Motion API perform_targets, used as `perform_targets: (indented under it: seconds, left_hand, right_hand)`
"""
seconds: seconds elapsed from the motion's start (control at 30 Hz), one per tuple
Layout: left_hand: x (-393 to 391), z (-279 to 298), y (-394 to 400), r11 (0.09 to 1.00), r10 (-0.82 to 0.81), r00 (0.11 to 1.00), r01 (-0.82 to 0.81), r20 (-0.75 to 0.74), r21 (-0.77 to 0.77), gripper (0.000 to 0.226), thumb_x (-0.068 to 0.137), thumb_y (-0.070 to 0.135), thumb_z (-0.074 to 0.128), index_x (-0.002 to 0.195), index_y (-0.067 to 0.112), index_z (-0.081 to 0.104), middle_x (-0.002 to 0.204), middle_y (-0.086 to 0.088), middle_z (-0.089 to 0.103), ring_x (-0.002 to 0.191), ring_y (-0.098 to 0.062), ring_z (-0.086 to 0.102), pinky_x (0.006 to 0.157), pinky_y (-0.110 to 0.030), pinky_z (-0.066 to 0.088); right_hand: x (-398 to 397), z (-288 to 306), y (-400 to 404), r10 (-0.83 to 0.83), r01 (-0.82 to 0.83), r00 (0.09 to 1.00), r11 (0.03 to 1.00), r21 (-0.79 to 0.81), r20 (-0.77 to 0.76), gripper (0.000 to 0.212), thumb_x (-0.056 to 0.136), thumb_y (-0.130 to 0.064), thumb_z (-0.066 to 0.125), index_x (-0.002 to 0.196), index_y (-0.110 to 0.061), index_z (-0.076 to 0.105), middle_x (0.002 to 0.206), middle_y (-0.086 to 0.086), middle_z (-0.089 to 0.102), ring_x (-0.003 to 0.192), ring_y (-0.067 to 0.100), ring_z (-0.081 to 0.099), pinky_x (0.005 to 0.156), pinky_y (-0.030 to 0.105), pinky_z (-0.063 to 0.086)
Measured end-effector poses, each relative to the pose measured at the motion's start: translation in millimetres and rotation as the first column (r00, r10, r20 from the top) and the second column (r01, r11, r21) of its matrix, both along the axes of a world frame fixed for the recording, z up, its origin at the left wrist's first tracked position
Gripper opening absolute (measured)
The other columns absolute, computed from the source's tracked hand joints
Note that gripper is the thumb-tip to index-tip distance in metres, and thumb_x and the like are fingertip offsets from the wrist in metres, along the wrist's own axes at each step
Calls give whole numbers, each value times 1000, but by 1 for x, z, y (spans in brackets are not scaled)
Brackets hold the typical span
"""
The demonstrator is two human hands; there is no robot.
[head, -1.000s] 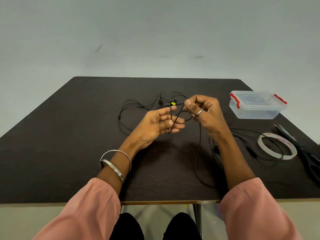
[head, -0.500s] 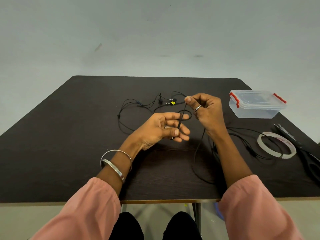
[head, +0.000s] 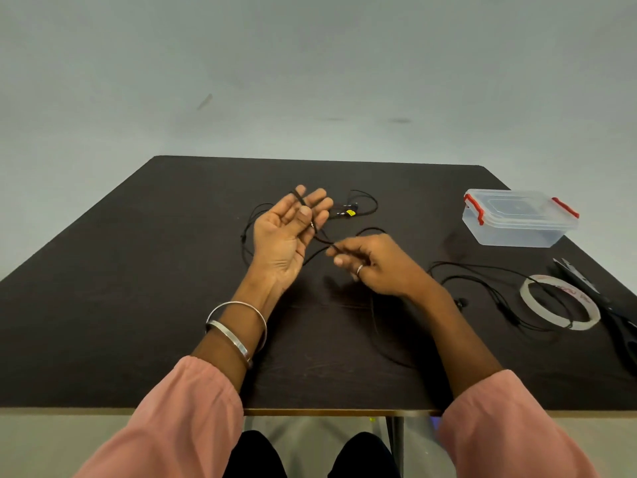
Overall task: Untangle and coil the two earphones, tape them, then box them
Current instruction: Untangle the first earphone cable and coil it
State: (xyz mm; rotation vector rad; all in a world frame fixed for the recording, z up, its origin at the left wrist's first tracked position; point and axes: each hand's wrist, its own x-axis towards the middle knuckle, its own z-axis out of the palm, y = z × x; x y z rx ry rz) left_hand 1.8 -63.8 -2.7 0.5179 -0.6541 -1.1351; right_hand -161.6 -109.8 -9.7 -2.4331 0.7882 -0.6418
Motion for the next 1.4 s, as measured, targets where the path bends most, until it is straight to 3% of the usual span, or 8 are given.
perform_targets:
  seconds: [0.13, 0.23, 0.43, 0.57, 0.87, 0.97, 1.17, 1.4]
  left_hand:
    - [-2, -8, -5, 988, 128, 966, -143, 225, 51, 34, 94, -10, 45, 128, -2, 44, 100, -11, 72, 92, -24, 71, 81, -29, 58]
    - [-6, -14, -7, 983, 142, 877, -178, 459, 37, 43, 94, -12, 44, 136, -3, 39, 107, -11, 68, 94, -21, 70, 80, -25, 57]
    - [-13, -17, -5, 997, -18, 724, -42, 689, 71, 57, 93, -14, 44, 146, 0, 28, 110, -11, 66, 88, -6, 70, 75, -19, 54]
    - [-18, -14, 1, 987, -159, 639, 123, 753, 104, 52, 94, -13, 44, 142, 5, 37, 107, -11, 67, 92, -13, 70, 81, -24, 56]
    - [-18, -11, 9, 940, -281, 509, 316, 813, 128, 45, 96, -10, 41, 139, 3, 41, 90, -5, 67, 67, -12, 61, 66, -24, 48]
    - [-16, -13, 10, 918, -335, 549, 372, 766, 134, 41, 98, -7, 41, 136, 8, 46, 83, -1, 65, 60, -9, 51, 59, -20, 41]
    - [-11, -7, 12, 858, -466, 728, 510, 503, 56, 38, 95, -5, 39, 131, -1, 48, 77, -3, 61, 54, -6, 45, 53, -15, 39]
    - [4, 1, 1, 978, -199, 973, 204, 120, -35, 36, 99, 1, 30, 130, -13, 42, 78, -2, 60, 50, -5, 42, 50, -15, 40]
  right_hand:
    - [-3, 9, 8, 93, -88, 990, 995, 56, -109, 22, 91, -14, 62, 113, -12, 68, 60, -16, 62, 59, -2, 62, 61, 7, 43]
    - [-11, 15, 7, 64, -64, 998, 991, 121, 8, 18, 92, -14, 60, 107, -10, 70, 67, 3, 68, 59, 5, 64, 61, 15, 48]
    - [-21, 23, 3, -84, 10, 957, 967, 256, 278, 11, 89, -11, 65, 94, -4, 72, 64, 11, 66, 53, 14, 61, 52, 25, 50]
    - [-26, 28, 1, -159, -27, 825, 947, 319, 543, 13, 87, 0, 63, 99, -2, 69, 64, 6, 68, 52, 14, 60, 51, 22, 50]
    - [-27, 28, -4, -230, -104, 685, 908, 405, 691, 24, 94, 0, 52, 115, -5, 63, 73, 9, 59, 51, 10, 49, 41, 21, 40]
    - [-25, 25, -7, -293, 29, 699, 923, 383, 652, 22, 93, -3, 57, 113, -8, 64, 70, 7, 61, 47, 6, 42, 39, 17, 29]
    - [-20, 23, -8, -324, 159, 715, 938, 307, 620, 14, 88, 1, 62, 99, 8, 65, 66, -1, 65, 44, -2, 54, 44, 5, 36]
    - [-4, 5, -1, -66, 10, 982, 953, 302, 176, 20, 92, 0, 57, 110, 3, 65, 69, 0, 65, 54, -5, 58, 52, 11, 43]
